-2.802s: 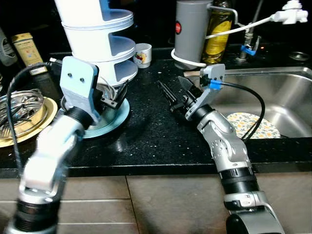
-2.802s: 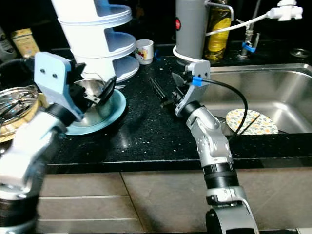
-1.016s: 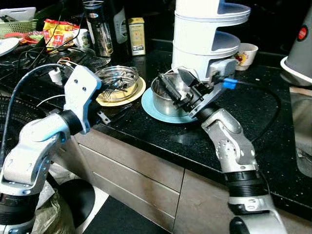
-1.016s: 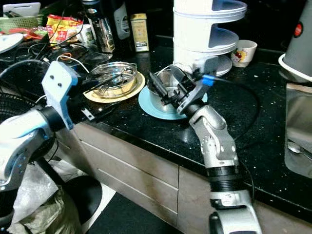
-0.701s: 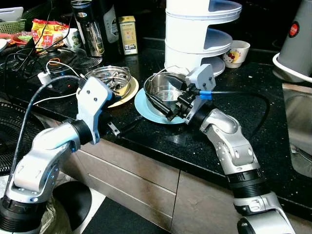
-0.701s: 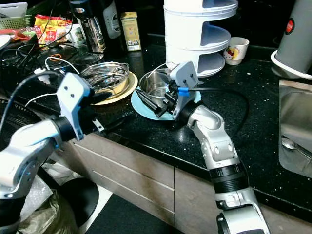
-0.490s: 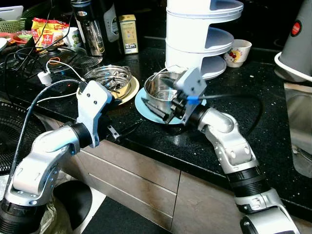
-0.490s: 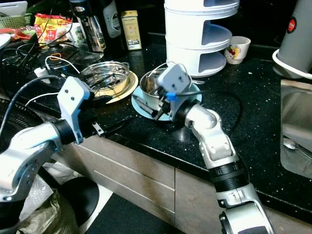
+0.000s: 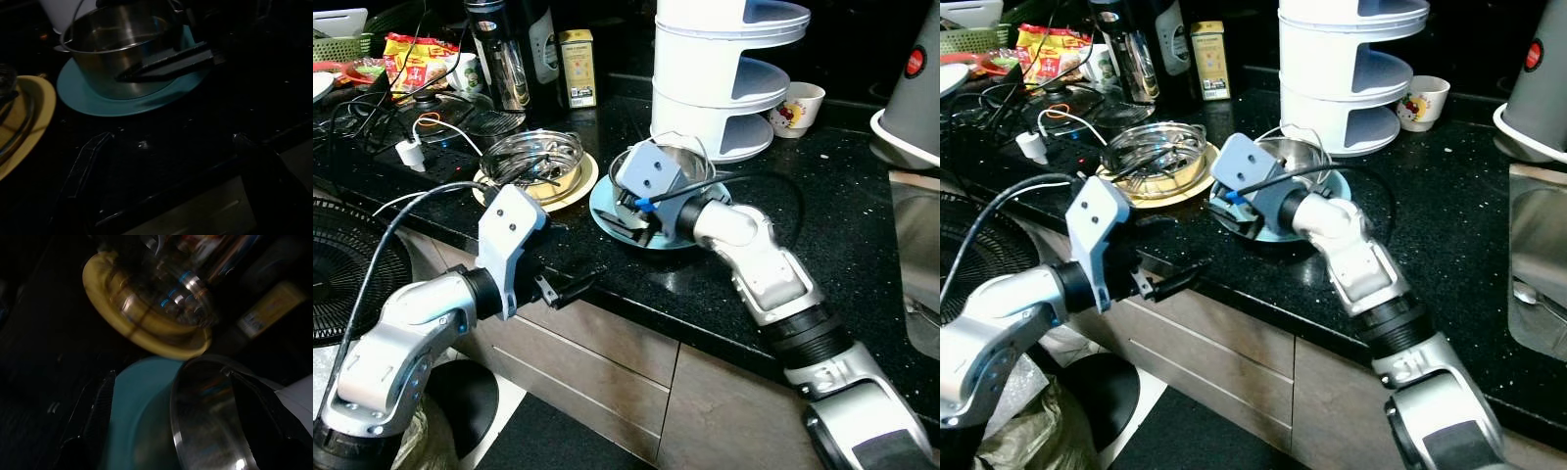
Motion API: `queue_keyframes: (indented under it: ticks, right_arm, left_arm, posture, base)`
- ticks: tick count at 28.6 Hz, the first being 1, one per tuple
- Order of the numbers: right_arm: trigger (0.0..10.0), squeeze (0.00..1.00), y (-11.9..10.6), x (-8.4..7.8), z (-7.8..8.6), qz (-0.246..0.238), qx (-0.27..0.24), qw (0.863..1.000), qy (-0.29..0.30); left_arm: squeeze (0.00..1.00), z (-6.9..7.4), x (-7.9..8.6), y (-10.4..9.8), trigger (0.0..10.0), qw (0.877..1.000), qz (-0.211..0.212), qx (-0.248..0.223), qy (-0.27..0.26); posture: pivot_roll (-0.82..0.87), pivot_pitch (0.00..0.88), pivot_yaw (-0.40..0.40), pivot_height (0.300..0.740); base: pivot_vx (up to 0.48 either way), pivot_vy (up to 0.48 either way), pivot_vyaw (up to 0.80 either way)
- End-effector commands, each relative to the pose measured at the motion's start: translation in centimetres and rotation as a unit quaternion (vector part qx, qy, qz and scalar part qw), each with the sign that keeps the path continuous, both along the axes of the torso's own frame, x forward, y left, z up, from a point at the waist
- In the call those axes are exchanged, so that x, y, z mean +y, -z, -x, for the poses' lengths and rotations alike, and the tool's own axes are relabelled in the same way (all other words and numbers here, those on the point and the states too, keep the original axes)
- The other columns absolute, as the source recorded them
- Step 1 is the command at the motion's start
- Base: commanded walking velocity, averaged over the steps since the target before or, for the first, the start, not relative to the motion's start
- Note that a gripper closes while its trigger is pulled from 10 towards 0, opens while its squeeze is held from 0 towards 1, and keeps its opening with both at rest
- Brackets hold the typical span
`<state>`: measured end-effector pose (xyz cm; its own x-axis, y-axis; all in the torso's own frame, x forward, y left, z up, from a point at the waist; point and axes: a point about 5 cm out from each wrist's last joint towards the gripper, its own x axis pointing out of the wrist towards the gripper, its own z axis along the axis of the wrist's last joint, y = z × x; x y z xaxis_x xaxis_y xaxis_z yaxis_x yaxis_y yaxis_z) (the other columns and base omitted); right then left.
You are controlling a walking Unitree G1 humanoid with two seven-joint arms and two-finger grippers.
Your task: Kitchen organization
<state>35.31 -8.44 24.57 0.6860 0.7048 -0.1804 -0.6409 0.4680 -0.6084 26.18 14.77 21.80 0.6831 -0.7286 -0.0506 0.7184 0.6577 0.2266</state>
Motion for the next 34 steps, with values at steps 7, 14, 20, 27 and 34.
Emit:
queue_keyframes:
  ticks: [7,14,20,27,34]
  right_arm:
    - [10.0,0.00,1.1,-2.0,1.4,0.137,0.089,0.986,-0.029]
    - [0.0,0.00,1.1,-2.2,2.1,0.159,0.115,0.980,-0.044]
    - [0.0,0.00,0.3,-1.7,2.5,0.149,0.103,0.981,-0.071]
    - [0.0,0.00,-0.2,-1.6,2.4,0.103,0.087,0.989,-0.063]
    - [0.0,0.00,-2.0,-1.4,1.7,-0.024,0.048,0.998,-0.043]
  left_arm:
    - [0.00,0.7,-1.0,0.7,10.0,1.000,0.002,0.019,0.018]
    - [0.00,0.8,-1.0,0.5,10.0,1.000,0.000,0.016,0.015]
    - [0.00,0.9,-0.8,0.4,10.0,1.000,0.000,0.014,0.007]
    - [0.00,0.8,-0.9,0.2,10.0,1.000,0.001,0.007,0.002]
    - [0.00,0.3,-0.9,-0.4,10.0,1.000,0.015,-0.012,-0.017]
  posture:
    - [0.02,0.000,-0.014,0.740]
    - [0.02,0.000,-0.019,0.740]
    - [0.02,0.000,-0.023,0.740]
    - [0.02,0.000,-0.019,0.740]
    - [0.02,0.000,-0.015,0.740]
  base:
    - [0.000,0.000,0.00]
    - [0.000,0.000,0.00]
    - [0.000,0.000,0.00]
    - [0.000,0.000,0.00]
    - [0.000,0.000,0.00]
